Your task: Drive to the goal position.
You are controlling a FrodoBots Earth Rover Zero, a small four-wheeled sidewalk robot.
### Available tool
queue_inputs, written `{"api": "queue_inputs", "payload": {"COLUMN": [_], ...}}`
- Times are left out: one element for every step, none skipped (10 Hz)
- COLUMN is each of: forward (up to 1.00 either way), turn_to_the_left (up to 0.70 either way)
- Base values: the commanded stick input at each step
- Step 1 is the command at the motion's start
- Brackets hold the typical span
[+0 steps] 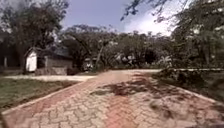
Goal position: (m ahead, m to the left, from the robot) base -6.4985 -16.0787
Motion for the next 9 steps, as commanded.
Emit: {"api": "queue_inputs", "payload": {"forward": [0.7,0.7,0.7,0.7,0.7,0.7,0.7,0.7,0.7], "turn_to_the_left": [0.0,0.0,0.0,0.0,0.0,0.0,0.0,0.0,0.0]}}
